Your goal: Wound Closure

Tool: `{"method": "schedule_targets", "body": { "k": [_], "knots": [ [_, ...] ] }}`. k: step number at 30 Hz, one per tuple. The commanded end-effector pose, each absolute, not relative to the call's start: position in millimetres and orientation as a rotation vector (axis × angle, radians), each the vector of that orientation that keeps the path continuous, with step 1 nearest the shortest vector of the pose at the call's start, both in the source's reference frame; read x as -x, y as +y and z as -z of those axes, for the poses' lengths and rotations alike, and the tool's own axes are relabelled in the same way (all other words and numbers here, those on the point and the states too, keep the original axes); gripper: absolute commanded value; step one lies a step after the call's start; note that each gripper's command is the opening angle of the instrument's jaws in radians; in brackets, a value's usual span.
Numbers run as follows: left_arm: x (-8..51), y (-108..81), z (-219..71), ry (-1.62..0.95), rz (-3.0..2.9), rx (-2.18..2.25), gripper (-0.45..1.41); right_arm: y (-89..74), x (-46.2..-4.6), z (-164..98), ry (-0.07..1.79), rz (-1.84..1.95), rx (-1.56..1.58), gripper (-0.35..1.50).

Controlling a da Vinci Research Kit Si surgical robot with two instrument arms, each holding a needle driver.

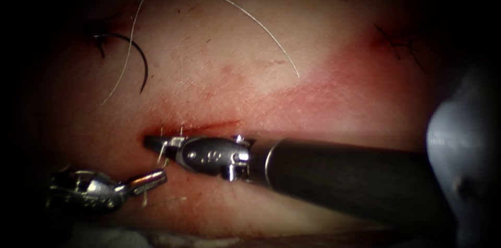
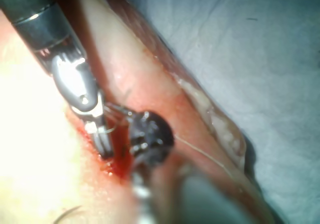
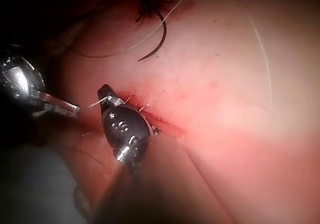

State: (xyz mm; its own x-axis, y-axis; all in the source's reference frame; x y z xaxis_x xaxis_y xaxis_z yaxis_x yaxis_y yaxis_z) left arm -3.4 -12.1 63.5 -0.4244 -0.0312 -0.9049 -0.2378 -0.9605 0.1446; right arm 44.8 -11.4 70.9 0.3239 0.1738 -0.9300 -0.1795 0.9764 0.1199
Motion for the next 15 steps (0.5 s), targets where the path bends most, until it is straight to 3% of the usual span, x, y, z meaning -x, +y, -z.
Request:
{"method": "schedule_targets", "body": {
  "k": [1, 5, 8, 12, 14, 15],
  "knots": [
    [2.8, -12.5, -64, 0.391, -2.521, 1.594, -0.45, -12.7, -44.7, -70, 1.222, -0.290, -0.031, 1.38],
    [0.2, -11.8, -65, 0.412, -2.519, 1.566, -0.45, -14.2, -40.7, -67, 1.233, -0.301, -0.028, 1.38],
    [-3.9, -12.1, -66, 0.429, -2.522, 1.527, -0.45, -16.9, -33.3, -64, 1.217, -0.329, -0.009, 1.33],
    [-5.5, -13.4, -67, 0.406, -2.479, 1.498, -0.43, -17.7, -28.5, -63, 1.203, -0.353, 0.002, 1.33],
    [-5.9, -13.8, -69, 0.404, -2.466, 1.507, 0.02, -17.7, -26.3, -62, 1.196, -0.378, 0.019, 1.31],
    [-5.9, -14.1, -70, 0.403, -2.453, 1.495, 0.36, -17.6, -24.7, -62, 1.182, -0.396, 0.030, 1.31]
  ]
}}
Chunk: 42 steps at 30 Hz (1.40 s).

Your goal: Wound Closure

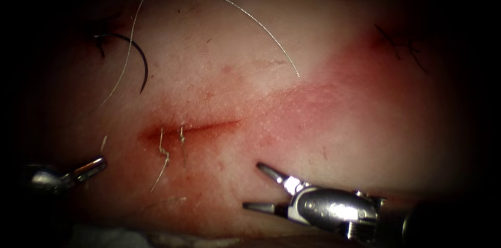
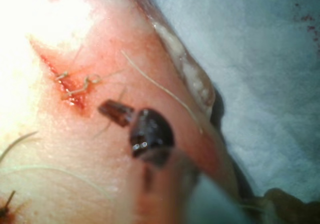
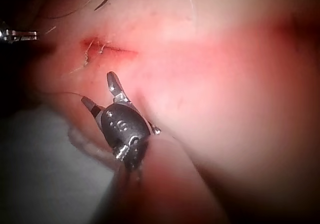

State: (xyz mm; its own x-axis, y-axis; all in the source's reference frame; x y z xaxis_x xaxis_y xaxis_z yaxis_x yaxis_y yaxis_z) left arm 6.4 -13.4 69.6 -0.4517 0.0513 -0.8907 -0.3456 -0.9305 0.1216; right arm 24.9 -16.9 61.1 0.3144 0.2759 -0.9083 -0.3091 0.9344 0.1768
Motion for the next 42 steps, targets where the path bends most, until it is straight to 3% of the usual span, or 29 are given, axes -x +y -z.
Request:
{"method": "schedule_targets", "body": {
  "k": [1, 2, 3, 10, 15, 34, 39, 42],
  "knots": [
    [-5.9, -14.2, -71, 0.385, -2.440, 1.483, 0.54, -17.5, -23.9, -61, 1.177, -0.406, 0.035, 1.31],
    [-5.8, -14.3, -73, 0.357, -2.417, 1.466, 0.81, -17.4, -23.0, -61, 1.178, -0.418, 0.040, 1.31],
    [-5.7, -14.4, -74, 0.326, -2.397, 1.454, 0.96, -17.3, -22.6, -61, 1.179, -0.422, 0.040, 1.31],
    [-5.9, -16.8, -82, 0.225, -2.377, 1.423, 1.14, -17.7, -22.7, -61, 1.184, -0.428, 0.040, 1.31],
    [-6.7, -19.8, -86, -0.001, -2.315, 1.416, 1.13, -18.2, -23.2, -60, 1.187, -0.427, 0.036, 1.31],
    [-12.9, -24.8, -76, -0.117, -2.337, 1.383, 1.06, -18.3, -23.0, -60, 1.187, -0.425, 0.037, 1.31],
    [-11.7, -20.4, -70, -0.129, -2.304, 1.378, 1.04, -18.3, -23.1, -60, 1.187, -0.426, 0.037, 1.31],
    [-9.7, -16.4, -67, -0.101, -2.219, 1.437, 0.94, -18.2, -23.1, -60, 1.186, -0.426, 0.038, 1.31]
  ]
}}
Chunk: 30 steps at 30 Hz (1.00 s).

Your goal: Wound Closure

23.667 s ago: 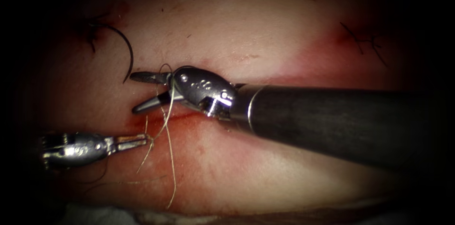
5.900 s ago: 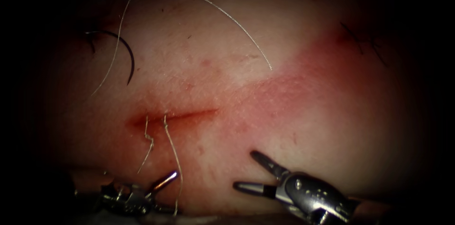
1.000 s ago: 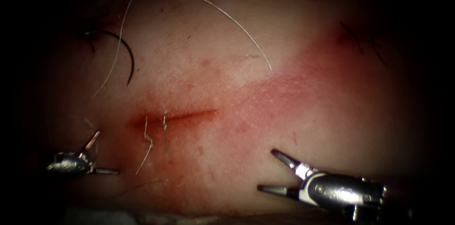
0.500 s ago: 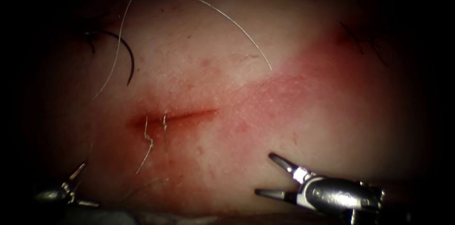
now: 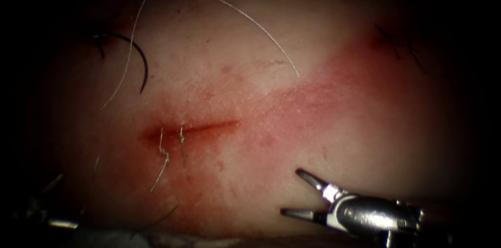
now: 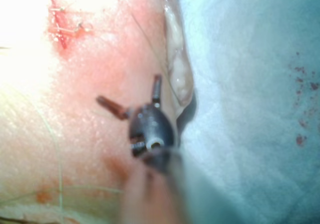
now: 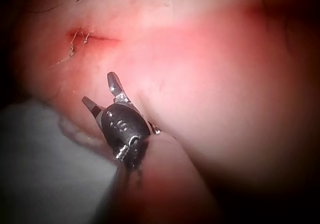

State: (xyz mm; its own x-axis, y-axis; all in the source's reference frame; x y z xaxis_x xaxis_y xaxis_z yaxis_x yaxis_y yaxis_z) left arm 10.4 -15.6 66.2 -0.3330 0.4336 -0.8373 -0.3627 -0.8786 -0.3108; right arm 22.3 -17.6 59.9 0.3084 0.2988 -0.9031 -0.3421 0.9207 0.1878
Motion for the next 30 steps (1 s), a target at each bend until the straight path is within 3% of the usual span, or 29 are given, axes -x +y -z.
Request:
{"method": "schedule_targets", "body": {
  "k": [1, 4, 14, 18, 24, 27, 30],
  "knots": [
    [-9.2, -15.6, -66, -0.097, -2.199, 1.447, 0.89, -18.2, -23.1, -60, 1.186, -0.432, 0.035, 1.31],
    [-6.0, -10.6, -65, -0.162, -2.045, 1.424, 0.74, -18.2, -23.3, -60, 1.188, -0.459, 0.018, 1.31],
    [1.7, 2.5, -73, -0.147, -1.906, 1.340, 0.74, -18.2, -23.5, -60, 1.190, -0.497, -0.007, 1.30],
    [2.5, 5.7, -73, -0.113, -1.863, 1.349, 0.71, -18.2, -23.5, -60, 1.190, -0.497, -0.007, 1.30],
    [2.8, 5.7, -73, -0.090, -1.838, 1.251, 0.49, -18.3, -23.7, -60, 1.190, -0.498, -0.006, 1.30],
    [1.9, 5.3, -73, -0.120, -1.825, 1.115, 0.64, -18.4, -23.8, -60, 1.189, -0.498, -0.005, 1.30],
    [0.5, 4.5, -73, -0.091, -1.755, 0.982, 0.59, -18.4, -23.8, -60, 1.189, -0.498, -0.005, 1.30]
  ]
}}
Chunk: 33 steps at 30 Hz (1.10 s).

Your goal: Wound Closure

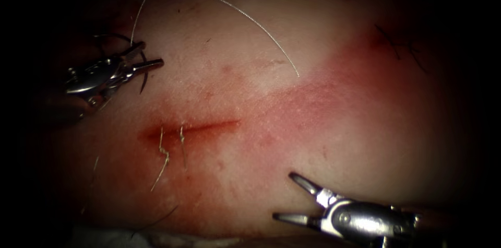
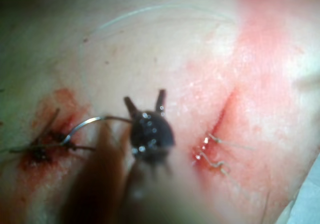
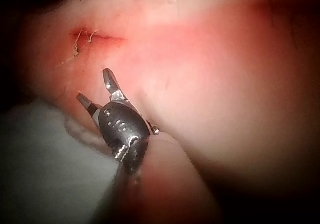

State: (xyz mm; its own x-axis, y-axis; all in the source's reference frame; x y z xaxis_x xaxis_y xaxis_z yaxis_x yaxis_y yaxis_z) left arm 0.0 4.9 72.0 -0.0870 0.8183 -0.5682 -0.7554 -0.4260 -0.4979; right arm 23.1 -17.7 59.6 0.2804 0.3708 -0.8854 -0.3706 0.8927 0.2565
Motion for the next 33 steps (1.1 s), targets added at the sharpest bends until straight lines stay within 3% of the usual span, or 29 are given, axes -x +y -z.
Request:
{"method": "schedule_targets", "body": {
  "k": [1, 9, 13, 16, 23, 33],
  "knots": [
    [0.3, 4.3, -72.6, -0.081, -1.758, 0.965, 0.57, -18.4, -23.9, -60.1, 1.189, -0.498, -0.005, 1.30],
    [0.7, 2.5, -73.0, -0.109, -1.868, 0.748, 0.44, -18.4, -24.0, -60.1, 1.189, -0.499, -0.004, 1.30],
    [2.1, 1.7, -75.0, -0.115, -1.919, 0.744, 0.51, -18.4, -24.0, -60.1, 1.189, -0.499, -0.004, 1.30],
    [1.7, 1.6, -76.1, -0.110, -1.933, 0.730, 0.69, -18.5, -24.0, -60.1, 1.189, -0.499, -0.004, 1.30],
    [0.7, 1.8, -76.9, -0.088, -1.954, 0.730, 0.79, -18.5, -24.2, -60.2, 1.192, -0.497, -0.007, 1.30],
    [0.6, 2.0, -74.9, -0.087, -2.022, 0.755, 0.67, -18.6, -24.4, -60.3, 1.191, -0.493, -0.008, 1.30]
  ]
}}
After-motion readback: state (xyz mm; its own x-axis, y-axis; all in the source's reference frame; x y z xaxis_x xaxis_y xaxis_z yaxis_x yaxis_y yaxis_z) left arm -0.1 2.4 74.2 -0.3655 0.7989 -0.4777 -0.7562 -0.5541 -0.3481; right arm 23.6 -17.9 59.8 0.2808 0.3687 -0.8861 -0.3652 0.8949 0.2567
